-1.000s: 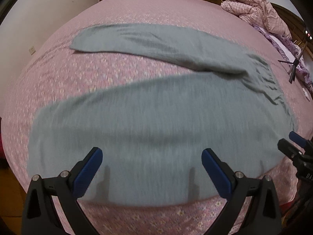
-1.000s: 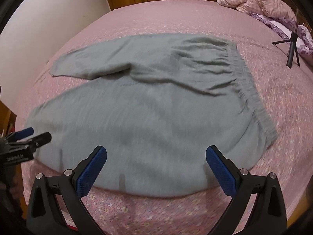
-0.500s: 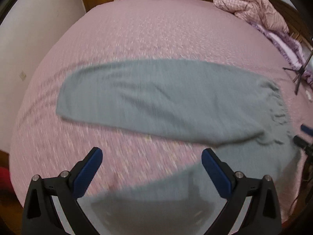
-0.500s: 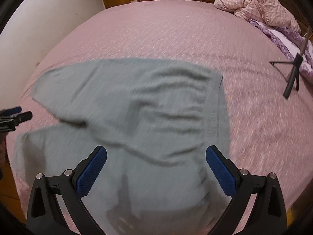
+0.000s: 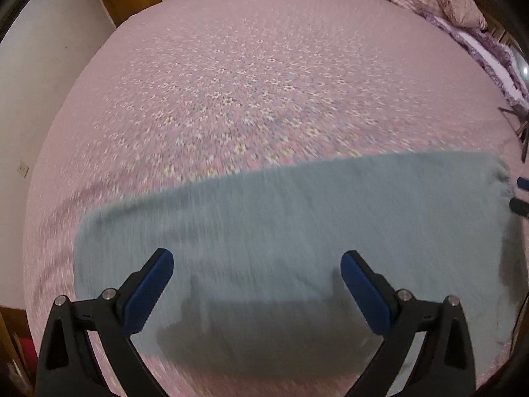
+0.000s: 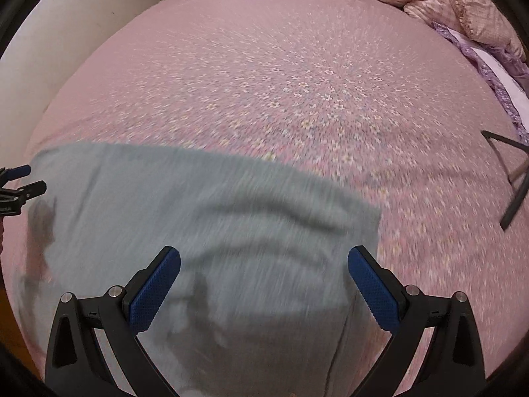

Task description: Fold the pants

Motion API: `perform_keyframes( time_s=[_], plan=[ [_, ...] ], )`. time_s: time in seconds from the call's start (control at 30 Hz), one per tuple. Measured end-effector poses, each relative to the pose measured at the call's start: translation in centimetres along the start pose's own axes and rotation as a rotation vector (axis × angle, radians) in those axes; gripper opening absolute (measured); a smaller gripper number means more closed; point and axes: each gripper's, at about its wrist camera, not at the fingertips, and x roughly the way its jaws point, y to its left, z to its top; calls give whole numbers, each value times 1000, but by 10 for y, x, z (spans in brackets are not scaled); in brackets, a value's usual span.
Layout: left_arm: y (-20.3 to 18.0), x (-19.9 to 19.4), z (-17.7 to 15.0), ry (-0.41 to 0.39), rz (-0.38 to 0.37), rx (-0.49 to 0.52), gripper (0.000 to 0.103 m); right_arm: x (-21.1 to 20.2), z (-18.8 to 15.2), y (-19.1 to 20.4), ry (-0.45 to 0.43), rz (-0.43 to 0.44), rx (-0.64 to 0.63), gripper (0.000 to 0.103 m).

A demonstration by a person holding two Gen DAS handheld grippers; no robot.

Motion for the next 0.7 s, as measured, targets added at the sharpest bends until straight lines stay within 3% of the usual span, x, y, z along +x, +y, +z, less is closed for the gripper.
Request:
perform_keyframes(
  time_s=[0.3,0.5,0.6,0.7],
  plan=[
    [13,53,41,45,61,131,103,47,40,-9,78,22,-47,103],
    [28,68,48,28,-38,157,103,67,45,-7,82,15,-91,103],
    [38,76,52,28,-89,124,103,74,49,-10,92,33,-95,103],
    [45,77,51,21,-86,117,103,77,59,-15,94,37,-112,103]
  ],
)
